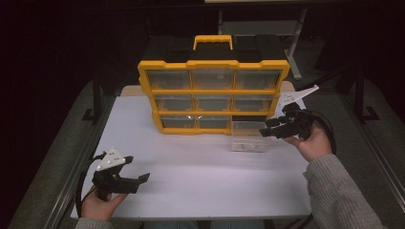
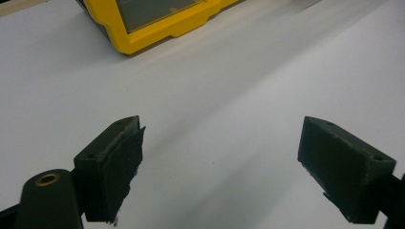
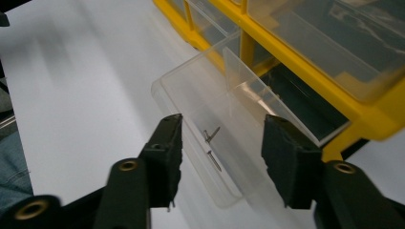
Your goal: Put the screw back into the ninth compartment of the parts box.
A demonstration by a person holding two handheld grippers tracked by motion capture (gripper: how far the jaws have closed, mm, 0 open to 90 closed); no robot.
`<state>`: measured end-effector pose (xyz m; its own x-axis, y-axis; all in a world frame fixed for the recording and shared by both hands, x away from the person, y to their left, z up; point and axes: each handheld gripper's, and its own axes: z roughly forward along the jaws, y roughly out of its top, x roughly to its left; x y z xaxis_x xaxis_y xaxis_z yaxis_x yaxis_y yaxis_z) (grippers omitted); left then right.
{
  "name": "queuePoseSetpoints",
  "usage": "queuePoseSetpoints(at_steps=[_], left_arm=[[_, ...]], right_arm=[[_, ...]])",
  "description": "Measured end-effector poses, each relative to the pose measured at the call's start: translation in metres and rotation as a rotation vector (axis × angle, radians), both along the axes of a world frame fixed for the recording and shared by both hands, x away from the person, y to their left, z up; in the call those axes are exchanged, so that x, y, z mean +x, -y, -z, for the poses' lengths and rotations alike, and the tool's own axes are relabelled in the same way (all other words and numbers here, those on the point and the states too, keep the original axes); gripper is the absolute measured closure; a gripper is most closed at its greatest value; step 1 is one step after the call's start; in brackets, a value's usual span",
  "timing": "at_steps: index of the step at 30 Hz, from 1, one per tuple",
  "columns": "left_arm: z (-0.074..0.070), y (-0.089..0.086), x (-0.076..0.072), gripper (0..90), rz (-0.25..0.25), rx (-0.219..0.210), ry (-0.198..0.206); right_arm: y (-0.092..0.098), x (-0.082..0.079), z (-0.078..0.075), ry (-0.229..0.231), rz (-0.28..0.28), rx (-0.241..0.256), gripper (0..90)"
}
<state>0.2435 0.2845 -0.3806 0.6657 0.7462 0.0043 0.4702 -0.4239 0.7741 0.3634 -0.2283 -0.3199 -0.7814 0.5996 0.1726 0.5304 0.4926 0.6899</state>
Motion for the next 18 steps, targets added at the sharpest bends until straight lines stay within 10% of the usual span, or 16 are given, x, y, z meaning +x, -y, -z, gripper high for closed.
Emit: queuePoseSetpoints(at_steps=[18], left_arm=[[0.001, 0.001, 0.001, 14.9, 0.002, 0.000, -0.006]], right_arm=[[0.039, -0.030, 0.018, 0.028, 0.100, 0.029, 32.3]])
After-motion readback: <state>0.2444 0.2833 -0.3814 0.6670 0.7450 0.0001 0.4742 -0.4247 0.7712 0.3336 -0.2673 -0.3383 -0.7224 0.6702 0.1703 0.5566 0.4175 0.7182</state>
